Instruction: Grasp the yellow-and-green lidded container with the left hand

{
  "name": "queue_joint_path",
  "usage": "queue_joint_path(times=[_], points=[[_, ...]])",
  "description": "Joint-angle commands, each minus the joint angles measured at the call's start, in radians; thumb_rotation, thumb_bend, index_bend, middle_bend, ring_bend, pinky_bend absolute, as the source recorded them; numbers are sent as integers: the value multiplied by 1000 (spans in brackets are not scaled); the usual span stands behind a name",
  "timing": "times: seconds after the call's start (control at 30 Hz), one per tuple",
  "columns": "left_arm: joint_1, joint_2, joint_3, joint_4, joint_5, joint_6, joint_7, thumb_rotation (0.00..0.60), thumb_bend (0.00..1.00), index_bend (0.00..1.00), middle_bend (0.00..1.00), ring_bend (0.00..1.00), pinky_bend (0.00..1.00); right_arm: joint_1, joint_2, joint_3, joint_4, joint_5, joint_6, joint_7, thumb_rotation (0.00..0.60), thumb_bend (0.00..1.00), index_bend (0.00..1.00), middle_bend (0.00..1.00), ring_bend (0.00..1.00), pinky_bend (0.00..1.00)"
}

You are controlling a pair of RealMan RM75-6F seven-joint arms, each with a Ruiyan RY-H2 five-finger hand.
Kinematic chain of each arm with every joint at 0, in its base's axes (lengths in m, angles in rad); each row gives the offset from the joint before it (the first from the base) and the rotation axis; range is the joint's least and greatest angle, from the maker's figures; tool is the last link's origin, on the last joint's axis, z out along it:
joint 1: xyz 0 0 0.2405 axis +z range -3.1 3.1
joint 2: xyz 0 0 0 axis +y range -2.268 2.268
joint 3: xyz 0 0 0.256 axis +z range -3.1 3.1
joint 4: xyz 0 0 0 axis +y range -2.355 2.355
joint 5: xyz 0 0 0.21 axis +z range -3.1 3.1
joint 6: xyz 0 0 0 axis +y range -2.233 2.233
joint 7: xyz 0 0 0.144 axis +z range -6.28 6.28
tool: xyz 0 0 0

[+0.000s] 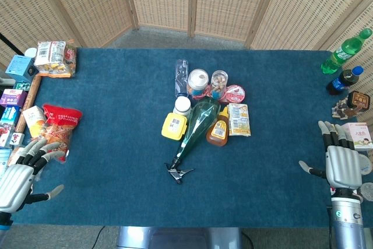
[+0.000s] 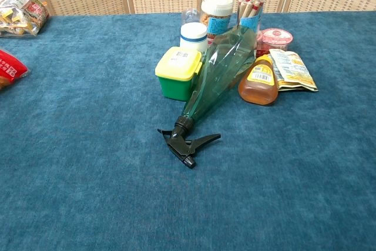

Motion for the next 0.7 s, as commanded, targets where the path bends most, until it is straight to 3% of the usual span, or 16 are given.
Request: queue_joint_path(times=[0.03,0.7], points=[[-2,-5,1,6,-2,-8,-6,600,241,255,178,0,0,0,4,0,-6,2,-7,1,515,0,0,97,13,102],[-24,-7,-4,13,11,-34,-8,600,243,256,178,0,0,-17,21,-4,-25,-3,-18,36,515,0,0,90,0,101]])
